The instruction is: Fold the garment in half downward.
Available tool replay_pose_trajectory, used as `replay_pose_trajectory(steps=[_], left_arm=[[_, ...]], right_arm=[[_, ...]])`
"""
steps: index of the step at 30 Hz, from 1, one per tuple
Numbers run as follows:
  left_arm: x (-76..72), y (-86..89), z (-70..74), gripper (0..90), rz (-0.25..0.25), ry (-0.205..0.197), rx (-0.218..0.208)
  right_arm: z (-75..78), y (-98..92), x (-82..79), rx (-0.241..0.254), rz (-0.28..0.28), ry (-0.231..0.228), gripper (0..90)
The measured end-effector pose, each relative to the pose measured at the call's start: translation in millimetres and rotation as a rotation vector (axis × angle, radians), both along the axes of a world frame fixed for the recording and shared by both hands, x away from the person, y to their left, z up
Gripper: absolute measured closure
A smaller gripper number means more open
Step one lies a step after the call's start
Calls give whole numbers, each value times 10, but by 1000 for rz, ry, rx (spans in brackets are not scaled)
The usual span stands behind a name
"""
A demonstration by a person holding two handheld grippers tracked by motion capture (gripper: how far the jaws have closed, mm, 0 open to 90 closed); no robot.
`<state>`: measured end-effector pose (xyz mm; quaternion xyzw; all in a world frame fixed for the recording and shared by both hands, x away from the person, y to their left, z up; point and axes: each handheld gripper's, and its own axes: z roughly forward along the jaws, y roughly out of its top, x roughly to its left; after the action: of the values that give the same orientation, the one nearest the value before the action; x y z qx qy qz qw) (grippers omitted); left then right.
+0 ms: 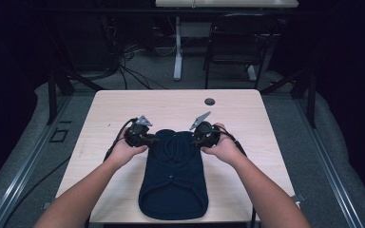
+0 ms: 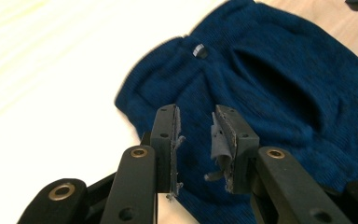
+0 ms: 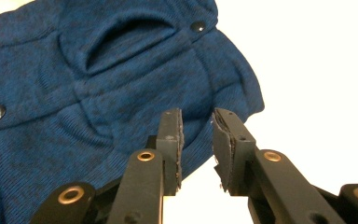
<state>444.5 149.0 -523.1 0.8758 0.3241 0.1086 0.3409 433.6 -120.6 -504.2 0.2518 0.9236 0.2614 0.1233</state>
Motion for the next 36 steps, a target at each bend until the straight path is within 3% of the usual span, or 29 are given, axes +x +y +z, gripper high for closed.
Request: replay_pose_trajectory(steps=[6, 8, 10, 19, 23, 31, 36], left_arm=[[161, -31, 71, 698, 6, -10, 16], [205, -51, 76, 698, 8, -13, 20], [240, -67, 73, 697, -4, -19, 24], [366, -164, -54, 674, -11, -13, 69], [417, -199, -100, 670, -12, -23, 89], [488, -207, -210, 656, 0, -11, 111], [519, -214, -279, 624, 9, -9, 146]], right_arm=[[-26, 82, 193, -57, 0, -7, 715], [-42, 103, 241, -35, -13, -2, 712], [-65, 131, 288, -58, -10, -5, 705], [-119, 213, 443, -72, -29, -20, 693], [-166, 246, 491, -104, -32, -33, 657], [-290, 280, 557, -166, -54, -18, 618], [-351, 261, 592, -168, -70, 1, 598]])
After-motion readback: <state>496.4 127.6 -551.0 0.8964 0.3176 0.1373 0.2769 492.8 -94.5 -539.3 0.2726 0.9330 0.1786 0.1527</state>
